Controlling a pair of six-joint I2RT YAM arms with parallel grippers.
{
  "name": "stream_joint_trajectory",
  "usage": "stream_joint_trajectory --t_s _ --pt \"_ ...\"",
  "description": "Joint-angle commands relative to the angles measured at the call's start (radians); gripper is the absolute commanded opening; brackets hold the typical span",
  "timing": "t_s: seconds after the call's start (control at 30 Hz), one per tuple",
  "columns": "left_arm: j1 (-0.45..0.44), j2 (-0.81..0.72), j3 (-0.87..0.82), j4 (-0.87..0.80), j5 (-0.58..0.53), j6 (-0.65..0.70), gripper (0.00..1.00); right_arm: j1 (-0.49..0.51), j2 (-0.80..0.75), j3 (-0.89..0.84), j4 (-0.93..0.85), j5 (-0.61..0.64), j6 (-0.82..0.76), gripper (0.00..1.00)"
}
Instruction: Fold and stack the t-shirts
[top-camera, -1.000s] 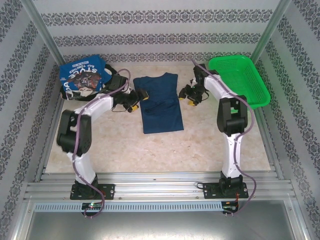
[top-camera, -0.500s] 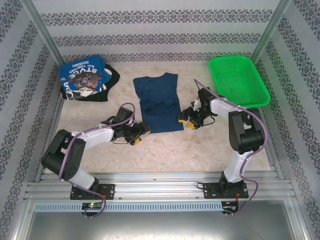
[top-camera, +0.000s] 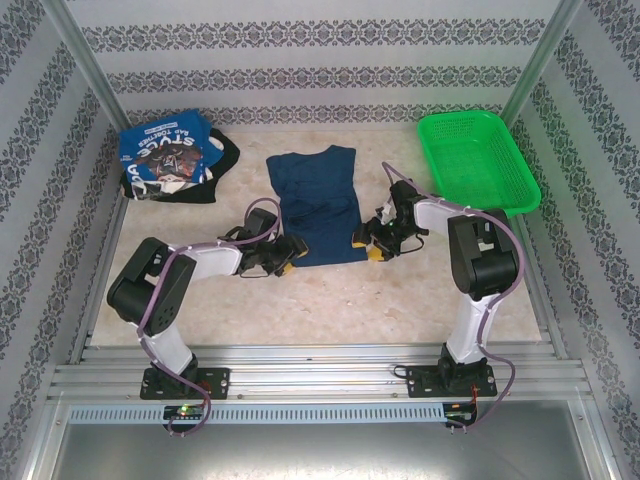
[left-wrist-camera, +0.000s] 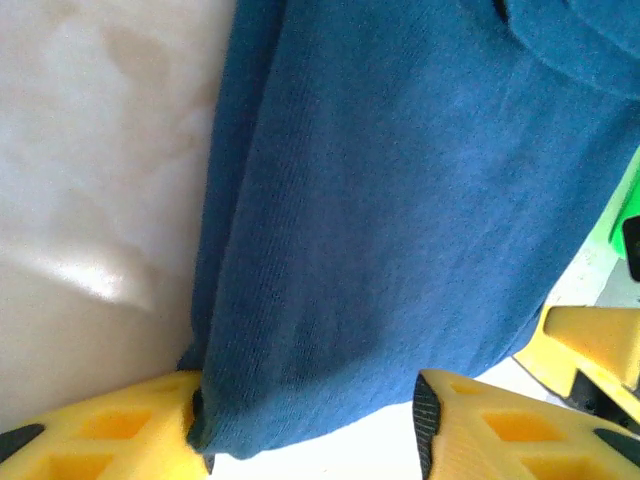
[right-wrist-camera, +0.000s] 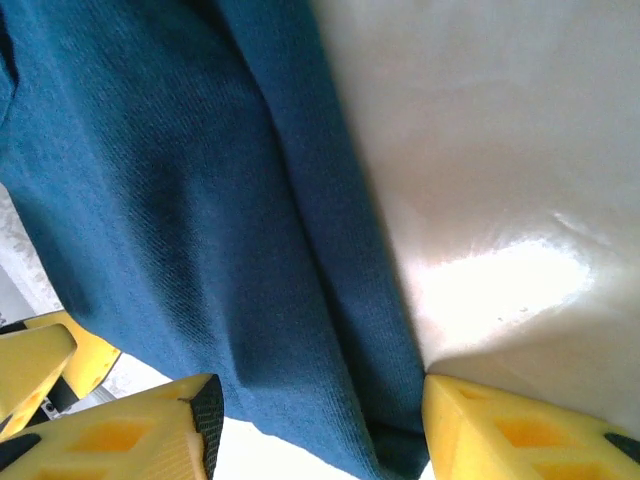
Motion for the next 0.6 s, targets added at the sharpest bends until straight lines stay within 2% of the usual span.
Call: stream_joint_trajectory --t_s 0.0,0.07,0.13,0.27,0.37,0.57 --pt "-0.017 0.038 0.028 0.039 -0.015 -0.002 0.46 0.026 0.043 0.011 -0.023 -0.010 0.006 0.55" --pt "-0.021 0.052 0.034 0.035 -0.017 -0.003 0.39 0.029 0.050 0.015 -0.036 -0.002 0.002 0.52" --pt "-0.022 0.056 0.034 0.033 -0.022 0.000 0.32 0.031 0.064 0.023 -0.034 -0.003 0.003 0.44" --pt "-0.024 0.033 0.050 -0.029 -0.033 0.041 0.14 0.030 0.082 0.039 -0.019 -0.034 0.019 0.16" --pt "-0.028 -0.029 0.080 -0.114 -0.048 0.079 0.05 0.025 0.033 0.031 0.014 -0.076 0.058 0.02" --pt "-0.052 -0.217 0.115 -0.267 -0.084 0.107 0.03 0.020 -0.123 0.018 -0.003 -0.121 0.138 0.00"
